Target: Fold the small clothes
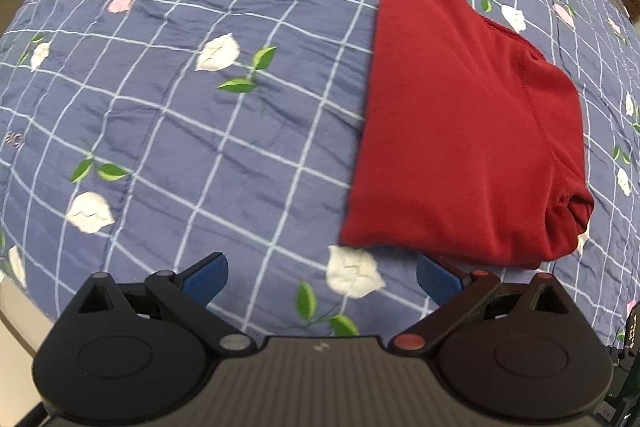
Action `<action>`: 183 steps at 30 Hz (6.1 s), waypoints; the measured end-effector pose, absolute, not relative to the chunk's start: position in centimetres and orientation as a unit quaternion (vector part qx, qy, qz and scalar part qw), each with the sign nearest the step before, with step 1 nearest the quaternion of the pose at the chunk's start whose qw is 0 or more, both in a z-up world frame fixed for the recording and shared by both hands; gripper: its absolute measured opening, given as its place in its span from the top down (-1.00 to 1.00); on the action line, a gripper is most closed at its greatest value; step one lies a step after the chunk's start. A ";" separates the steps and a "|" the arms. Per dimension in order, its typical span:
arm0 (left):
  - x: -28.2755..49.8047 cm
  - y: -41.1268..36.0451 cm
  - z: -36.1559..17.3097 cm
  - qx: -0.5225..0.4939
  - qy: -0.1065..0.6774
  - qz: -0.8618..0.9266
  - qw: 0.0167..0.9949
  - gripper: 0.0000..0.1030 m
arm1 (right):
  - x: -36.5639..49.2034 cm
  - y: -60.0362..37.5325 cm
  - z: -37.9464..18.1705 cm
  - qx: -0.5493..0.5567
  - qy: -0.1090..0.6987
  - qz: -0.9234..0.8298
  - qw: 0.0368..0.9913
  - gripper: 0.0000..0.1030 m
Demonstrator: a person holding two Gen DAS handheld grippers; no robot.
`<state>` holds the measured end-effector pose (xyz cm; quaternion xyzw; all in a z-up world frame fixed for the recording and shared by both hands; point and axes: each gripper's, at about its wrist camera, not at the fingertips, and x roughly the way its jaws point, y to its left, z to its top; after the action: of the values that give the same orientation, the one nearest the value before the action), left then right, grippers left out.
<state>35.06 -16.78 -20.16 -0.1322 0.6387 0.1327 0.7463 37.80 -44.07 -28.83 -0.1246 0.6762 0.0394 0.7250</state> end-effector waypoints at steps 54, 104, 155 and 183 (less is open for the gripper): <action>44.7 -15.6 -24.7 -0.172 0.611 0.137 0.761 -0.99 | 48.6 -46.4 -26.4 0.096 0.613 0.092 0.779 -0.99; 47.8 -14.8 -24.2 -0.204 0.621 0.039 0.756 -0.01 | 51.2 -42.2 -26.5 0.173 0.596 0.047 0.783 -0.38; 40.7 -3.0 -17.5 -0.113 0.583 -0.020 0.804 0.66 | 43.5 -24.8 -19.7 0.133 0.608 0.063 0.781 0.61; 36.7 -3.8 -14.0 -0.057 0.553 0.020 0.831 -0.62 | 37.9 -27.0 -14.9 0.125 0.527 0.025 0.841 -0.92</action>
<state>36.73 -3.82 -14.02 -0.0568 0.5527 0.0204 0.8312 37.87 -27.05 -14.93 0.1252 0.5265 0.0251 0.8405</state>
